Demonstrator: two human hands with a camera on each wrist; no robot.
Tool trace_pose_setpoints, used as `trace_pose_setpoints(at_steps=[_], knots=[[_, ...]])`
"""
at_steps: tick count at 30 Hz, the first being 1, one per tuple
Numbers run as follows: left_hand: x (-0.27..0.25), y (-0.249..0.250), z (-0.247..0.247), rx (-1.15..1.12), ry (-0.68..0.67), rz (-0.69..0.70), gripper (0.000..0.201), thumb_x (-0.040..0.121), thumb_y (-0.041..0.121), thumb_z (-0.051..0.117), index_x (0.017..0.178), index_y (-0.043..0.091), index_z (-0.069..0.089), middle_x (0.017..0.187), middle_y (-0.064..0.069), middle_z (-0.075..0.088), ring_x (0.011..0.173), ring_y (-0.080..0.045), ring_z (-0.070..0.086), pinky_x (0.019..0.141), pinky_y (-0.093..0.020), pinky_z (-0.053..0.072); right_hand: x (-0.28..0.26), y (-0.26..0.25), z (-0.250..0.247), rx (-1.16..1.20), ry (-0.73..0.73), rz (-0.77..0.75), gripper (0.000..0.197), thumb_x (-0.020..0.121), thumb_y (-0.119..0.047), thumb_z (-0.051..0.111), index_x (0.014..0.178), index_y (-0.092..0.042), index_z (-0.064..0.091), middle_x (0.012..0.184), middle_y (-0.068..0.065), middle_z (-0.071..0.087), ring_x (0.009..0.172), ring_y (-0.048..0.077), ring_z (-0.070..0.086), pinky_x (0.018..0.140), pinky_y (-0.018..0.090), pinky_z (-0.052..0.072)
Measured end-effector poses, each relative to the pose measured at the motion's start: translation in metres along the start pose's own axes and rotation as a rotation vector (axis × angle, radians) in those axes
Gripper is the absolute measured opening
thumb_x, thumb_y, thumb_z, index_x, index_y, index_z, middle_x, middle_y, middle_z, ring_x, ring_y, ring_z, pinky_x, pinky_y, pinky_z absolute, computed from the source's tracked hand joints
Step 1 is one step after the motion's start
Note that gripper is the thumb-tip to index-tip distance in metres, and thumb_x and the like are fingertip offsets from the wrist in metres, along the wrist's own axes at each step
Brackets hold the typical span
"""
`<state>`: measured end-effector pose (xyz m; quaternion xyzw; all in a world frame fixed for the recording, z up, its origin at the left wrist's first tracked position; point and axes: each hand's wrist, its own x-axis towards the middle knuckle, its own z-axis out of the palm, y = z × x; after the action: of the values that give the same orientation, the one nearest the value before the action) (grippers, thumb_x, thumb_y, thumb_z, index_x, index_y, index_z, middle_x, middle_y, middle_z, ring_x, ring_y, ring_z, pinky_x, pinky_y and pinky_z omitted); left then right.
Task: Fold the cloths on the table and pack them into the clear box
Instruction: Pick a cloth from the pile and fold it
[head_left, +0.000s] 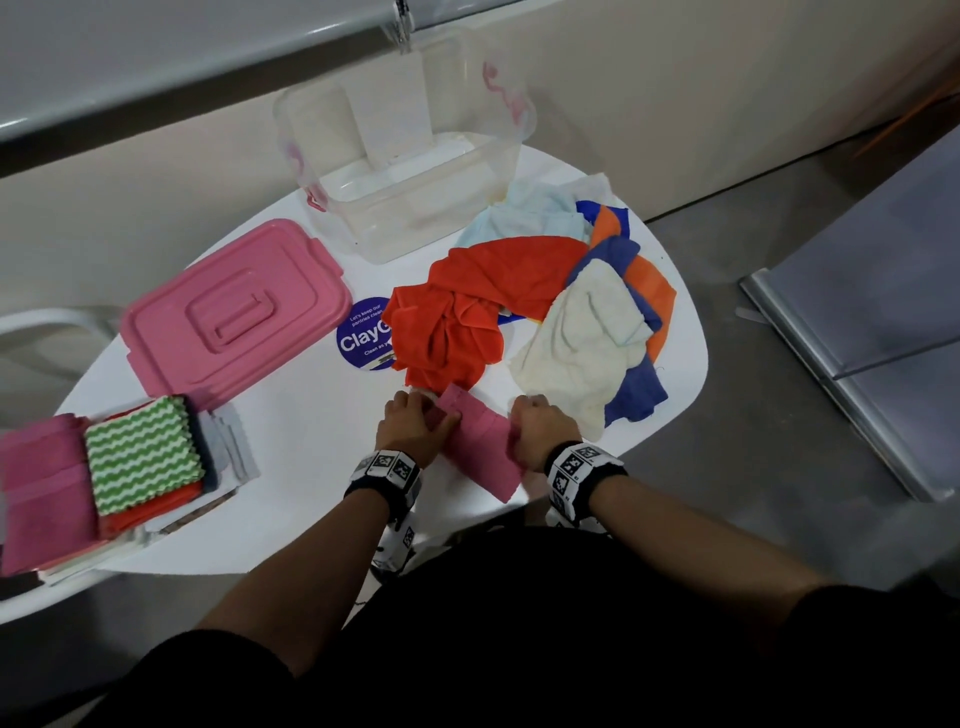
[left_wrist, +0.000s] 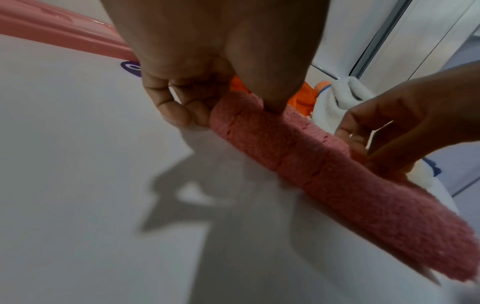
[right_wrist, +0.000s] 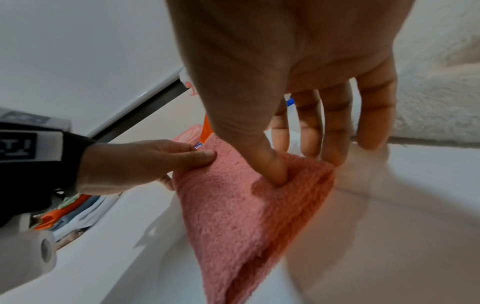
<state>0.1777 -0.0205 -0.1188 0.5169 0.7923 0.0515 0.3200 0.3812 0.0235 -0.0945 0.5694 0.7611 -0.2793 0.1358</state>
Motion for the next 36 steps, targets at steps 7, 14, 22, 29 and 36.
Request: trace_pose_setpoints(at_steps=[7, 14, 22, 29, 36], knots=[[-0.005, 0.019, -0.007, -0.241, -0.238, -0.106, 0.043, 0.074, 0.041, 0.081, 0.097, 0.019, 0.052, 0.094, 0.000, 0.058, 0.083, -0.016, 0.056, 0.060, -0.023, 0.040, 0.006, -0.010, -0.008, -0.087, -0.142, -0.040, 0.051, 0.079, -0.034, 0.065, 0.125, -0.022, 0.046, 0.123, 0.007, 0.054, 0.113, 0.031, 0.054, 0.094, 0.043, 0.044], [-0.026, -0.002, -0.054, -0.814, -0.274, -0.022, 0.050, 0.059, 0.021, 0.089, 0.095, 0.020, 0.055, 0.089, -0.010, 0.069, 0.077, -0.023, 0.065, 0.073, -0.039, 0.054, 0.007, -0.051, -0.012, 0.813, -0.348, -0.088, 0.022, 0.079, -0.020, 0.072, 0.098, -0.026, 0.064, 0.096, -0.001, 0.070, 0.099, 0.024, 0.064, 0.086, 0.031, 0.050], [-0.059, -0.073, -0.095, -1.332, 0.103, -0.350, 0.045, 0.083, 0.058, 0.063, 0.102, 0.018, 0.072, 0.092, 0.000, 0.072, 0.081, -0.018, 0.066, 0.068, -0.028, 0.051, 0.002, -0.151, -0.002, 0.924, -0.203, -0.213, 0.026, 0.101, -0.041, 0.048, 0.109, -0.018, 0.058, 0.108, 0.001, 0.067, 0.100, 0.020, 0.063, 0.091, 0.035, 0.048], [-0.094, -0.156, -0.123, -1.346, 0.226, -0.411, 0.021, 0.093, 0.025, 0.064, 0.111, 0.016, 0.063, 0.089, -0.002, 0.069, 0.078, -0.020, 0.064, 0.067, -0.031, 0.052, -0.003, -0.270, 0.021, 0.843, -0.264, -0.242, 0.029, 0.102, -0.043, 0.042, 0.117, -0.021, 0.052, 0.111, 0.008, 0.066, 0.103, 0.027, 0.063, 0.096, 0.044, 0.049], [-0.106, -0.281, -0.210, -0.978, 0.641, -0.335, 0.023, 0.090, 0.031, 0.068, 0.109, 0.020, 0.063, 0.097, 0.000, 0.070, 0.090, -0.021, 0.065, 0.084, -0.033, 0.051, -0.021, -0.401, 0.031, 0.848, -0.530, -0.281, 0.023, 0.102, -0.019, 0.046, 0.125, -0.021, 0.042, 0.100, 0.005, 0.063, 0.075, 0.029, 0.066, 0.046, 0.037, 0.054]])
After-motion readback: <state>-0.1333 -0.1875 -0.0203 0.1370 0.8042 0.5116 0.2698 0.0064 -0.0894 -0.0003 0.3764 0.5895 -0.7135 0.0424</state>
